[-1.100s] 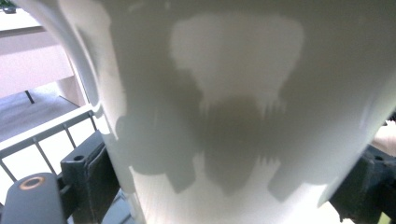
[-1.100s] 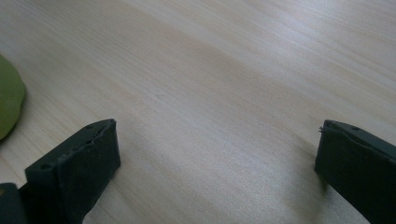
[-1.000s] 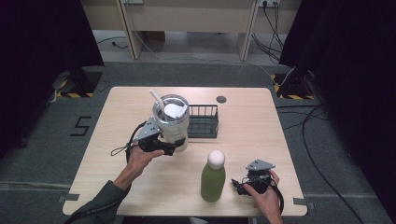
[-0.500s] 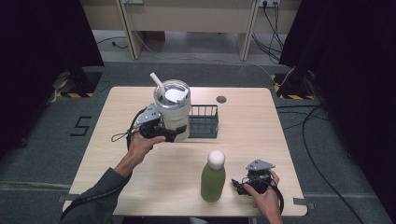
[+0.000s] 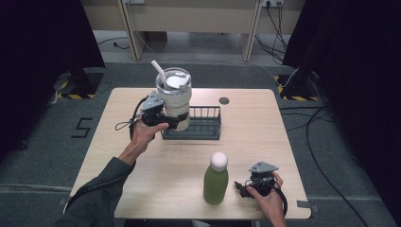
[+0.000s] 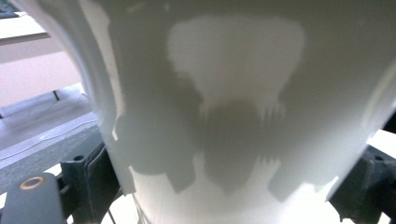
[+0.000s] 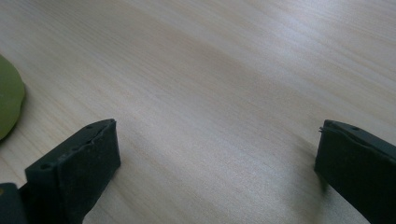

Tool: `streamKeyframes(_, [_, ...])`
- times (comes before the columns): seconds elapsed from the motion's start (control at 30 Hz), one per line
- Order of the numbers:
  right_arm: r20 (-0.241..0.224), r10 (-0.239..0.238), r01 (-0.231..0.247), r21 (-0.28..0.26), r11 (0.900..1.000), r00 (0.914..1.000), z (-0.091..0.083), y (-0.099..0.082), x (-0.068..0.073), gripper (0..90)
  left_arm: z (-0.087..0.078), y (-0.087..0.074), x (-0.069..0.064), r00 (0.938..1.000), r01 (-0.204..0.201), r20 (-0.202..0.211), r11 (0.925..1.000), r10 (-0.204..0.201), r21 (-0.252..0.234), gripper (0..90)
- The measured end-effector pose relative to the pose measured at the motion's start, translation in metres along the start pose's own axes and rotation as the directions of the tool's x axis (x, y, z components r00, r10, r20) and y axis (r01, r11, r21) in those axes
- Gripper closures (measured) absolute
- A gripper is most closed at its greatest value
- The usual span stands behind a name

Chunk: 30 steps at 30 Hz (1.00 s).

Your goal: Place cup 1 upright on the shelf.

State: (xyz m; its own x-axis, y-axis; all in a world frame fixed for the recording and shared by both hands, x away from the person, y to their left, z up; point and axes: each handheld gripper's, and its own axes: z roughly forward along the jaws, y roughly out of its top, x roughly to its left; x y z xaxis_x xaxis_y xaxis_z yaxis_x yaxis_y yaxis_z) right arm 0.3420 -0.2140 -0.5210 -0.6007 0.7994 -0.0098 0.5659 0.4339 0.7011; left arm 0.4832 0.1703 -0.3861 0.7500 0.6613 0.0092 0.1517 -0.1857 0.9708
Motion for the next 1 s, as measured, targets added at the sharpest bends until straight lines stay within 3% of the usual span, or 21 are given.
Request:
streamKeyframes(0.1, [0.0, 0.0, 0.0, 0.0, 1.0, 1.0, 0.0, 0.0, 0.0, 0.4, 0.003, 0.0, 0.004, 0.9999, 0.006, -0.01, 1.0, -0.006, 0.002, 11.2])
streamKeyframes(0.13, [-0.001, 0.0, 0.0, 0.001, 1.0, 1.0, 0.0, 0.0, 0.0, 0.4, 0.005, 0.001, 0.008, 0.9997, -0.018, -0.015, 0.9998, 0.018, 0.001, 11.2])
streamKeyframes(0.17, [-0.001, 0.0, 0.0, 0.001, 1.0, 1.0, 0.0, 0.0, 0.0, 0.4, 0.006, 0.0, 0.008, 0.9998, 0.009, -0.015, 1.0, -0.009, -0.002, 11.2])
streamKeyframes(0.23, [-0.001, 0.0, 0.0, 0.002, 1.0, 1.0, 0.0, 0.0, 0.0, 0.4, 0.009, 0.0, 0.012, 0.9996, 0.02, -0.019, 0.9998, -0.02, -0.005, 11.2])
streamKeyframes(0.5, [-0.002, -0.001, 0.001, 0.002, 1.0, 1.0, 0.0, 0.0, 0.0, 0.4, 0.019, 0.003, 0.024, 0.9987, 0.022, -0.047, 0.9998, -0.022, -0.001, 11.2])
streamKeyframes(0.53, [-0.002, -0.001, 0.001, 0.001, 1.0, 1.0, 0.0, 0.0, 0.0, 0.4, 0.021, 0.003, 0.026, 0.9985, 0.006, -0.055, 1.0, -0.006, 0.001, 11.2])
streamKeyframes(0.6, [-0.002, -0.001, 0.001, 0.001, 1.0, 1.0, 0.0, 0.0, 0.0, 0.4, 0.024, 0.001, 0.028, 0.9977, 0.029, -0.06, 0.9996, -0.029, 0.004, 11.2])
streamKeyframes(0.63, [-0.002, -0.001, 0.001, 0.002, 1.0, 1.0, 0.0, 0.0, 0.0, 0.4, 0.025, 0.0, 0.031, 0.9978, 0.013, -0.066, 0.9999, -0.013, 0.006, 11.2])
streamKeyframes(0.67, [-0.002, -0.001, 0.001, 0.002, 1.0, 1.0, 0.0, 0.0, 0.0, 0.4, 0.028, -0.004, 0.032, 0.9969, 0.04, -0.069, 0.9992, -0.039, 0.006, 11.2])
streamKeyframes(0.93, [-0.002, -0.001, 0.001, 0.002, 1.0, 1.0, 0.0, 0.0, 0.0, 0.4, 0.034, -0.013, 0.036, 0.9951, 0.045, -0.089, 0.9988, -0.044, 0.019, 11.2])
streamKeyframes(1.0, [-0.002, -0.001, 0.001, 0.002, 1.0, 1.0, 0.0, 0.0, 0.0, 0.4, 0.034, -0.014, 0.036, 0.9955, 0.057, -0.077, 0.9983, -0.056, 0.015, 11.2])
